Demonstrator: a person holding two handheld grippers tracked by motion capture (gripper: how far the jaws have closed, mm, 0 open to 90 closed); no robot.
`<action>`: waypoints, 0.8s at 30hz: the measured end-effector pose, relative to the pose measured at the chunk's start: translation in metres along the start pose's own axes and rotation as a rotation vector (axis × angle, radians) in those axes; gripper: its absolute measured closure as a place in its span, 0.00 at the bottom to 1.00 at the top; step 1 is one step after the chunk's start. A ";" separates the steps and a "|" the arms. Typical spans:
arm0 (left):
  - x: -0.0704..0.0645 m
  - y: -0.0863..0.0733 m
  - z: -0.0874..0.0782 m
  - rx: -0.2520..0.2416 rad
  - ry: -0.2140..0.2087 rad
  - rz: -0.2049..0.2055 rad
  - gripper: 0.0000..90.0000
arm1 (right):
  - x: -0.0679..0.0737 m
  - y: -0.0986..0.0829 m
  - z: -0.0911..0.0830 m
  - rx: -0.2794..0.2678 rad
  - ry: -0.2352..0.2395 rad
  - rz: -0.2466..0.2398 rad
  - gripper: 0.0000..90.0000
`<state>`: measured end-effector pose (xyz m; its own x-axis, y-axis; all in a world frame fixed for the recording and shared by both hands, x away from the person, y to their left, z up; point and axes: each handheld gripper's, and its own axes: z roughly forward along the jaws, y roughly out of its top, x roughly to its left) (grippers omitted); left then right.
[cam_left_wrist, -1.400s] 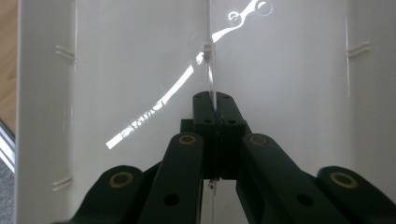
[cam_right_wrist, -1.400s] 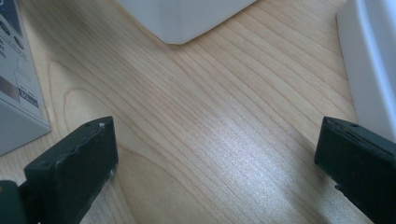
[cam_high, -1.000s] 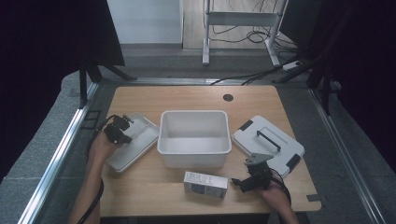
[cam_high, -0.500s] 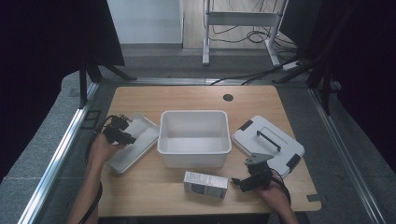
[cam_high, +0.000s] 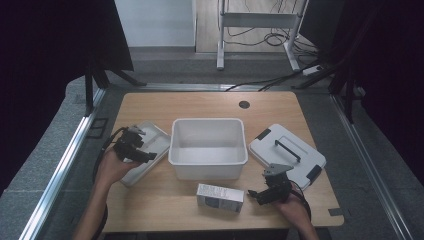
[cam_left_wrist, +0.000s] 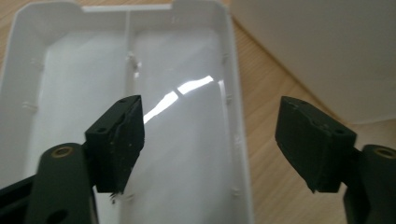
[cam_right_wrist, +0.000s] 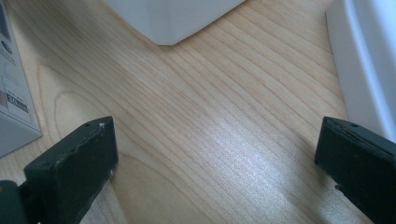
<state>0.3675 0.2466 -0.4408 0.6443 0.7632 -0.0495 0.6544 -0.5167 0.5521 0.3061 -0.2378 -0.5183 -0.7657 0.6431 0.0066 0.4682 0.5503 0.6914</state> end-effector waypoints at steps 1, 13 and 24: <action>-0.005 -0.001 0.000 -0.012 -0.008 0.008 0.21 | 0.000 0.000 0.000 0.000 -0.001 -0.001 0.00; -0.058 -0.026 0.019 -0.079 -0.075 0.095 0.06 | 0.000 0.000 0.000 0.001 -0.002 0.001 0.00; -0.084 -0.052 0.060 -0.097 -0.081 0.081 0.00 | 0.003 0.003 -0.003 0.018 0.007 -0.027 0.00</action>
<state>0.3031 0.1868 -0.5154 0.7259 0.6846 -0.0664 0.5600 -0.5322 0.6350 0.3039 -0.2362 -0.5139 -0.7813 0.6241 -0.0066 0.4552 0.5771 0.6780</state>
